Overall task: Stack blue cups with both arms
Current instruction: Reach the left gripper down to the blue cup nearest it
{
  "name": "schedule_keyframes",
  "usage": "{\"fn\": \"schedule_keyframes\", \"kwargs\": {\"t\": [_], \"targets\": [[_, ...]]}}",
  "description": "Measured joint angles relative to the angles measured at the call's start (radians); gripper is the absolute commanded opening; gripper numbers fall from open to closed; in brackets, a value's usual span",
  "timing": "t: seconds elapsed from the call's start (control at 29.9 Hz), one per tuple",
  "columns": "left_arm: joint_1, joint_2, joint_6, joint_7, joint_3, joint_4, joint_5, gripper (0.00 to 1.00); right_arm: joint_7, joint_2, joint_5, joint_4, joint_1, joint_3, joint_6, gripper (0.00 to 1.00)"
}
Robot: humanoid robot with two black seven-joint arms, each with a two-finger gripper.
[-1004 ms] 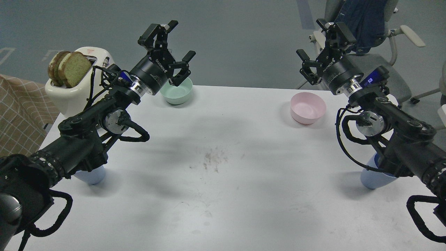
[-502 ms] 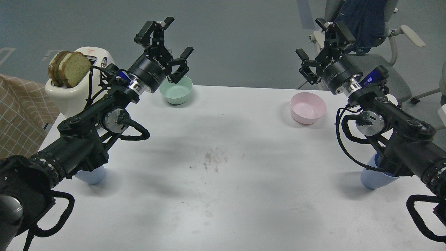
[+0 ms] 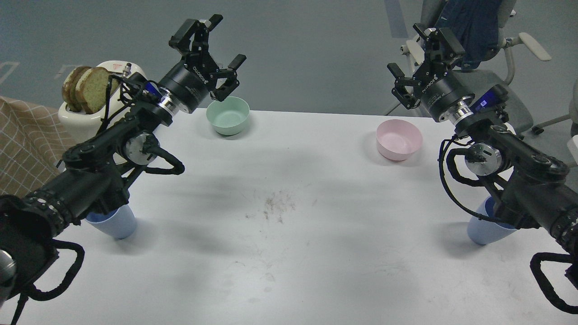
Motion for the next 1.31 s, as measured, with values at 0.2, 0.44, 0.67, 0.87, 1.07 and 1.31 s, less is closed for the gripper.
{"fn": "schedule_keyframes", "kwargs": {"t": [0.2, 0.44, 0.67, 0.87, 1.07, 1.31], "targets": [[-0.051, 0.209, -0.001, 0.000, -0.002, -0.158, 0.219, 0.98, 0.000, -0.002, -0.004, -0.005, 0.004, -0.003, -0.004, 1.00], [-0.084, 0.530, -0.001, 0.000, -0.006, -0.411, 0.568, 0.98, 0.000, -0.017, -0.006, 0.002, 0.015, -0.003, -0.006, 1.00], [-0.061, 0.877, -0.001, 0.000, 0.014, -0.603, 0.892, 0.98, 0.000, -0.020, -0.012, 0.007, -0.001, -0.008, -0.005, 1.00], [-0.032, 1.067, 0.000, 0.000, 0.173, -0.643, 1.042, 0.98, 0.000, -0.019, -0.013, 0.011, -0.005, -0.009, -0.004, 1.00], [-0.031, 1.101, 0.028, 0.000, 0.378, -0.664, 1.131, 0.98, 0.000, -0.018, -0.014, 0.022, -0.009, -0.011, -0.003, 1.00], [-0.026, 1.004, 0.118, 0.000, 0.532, -0.655, 1.165, 0.98, 0.000, -0.042, -0.015, 0.052, -0.018, -0.011, -0.005, 1.00]]}}
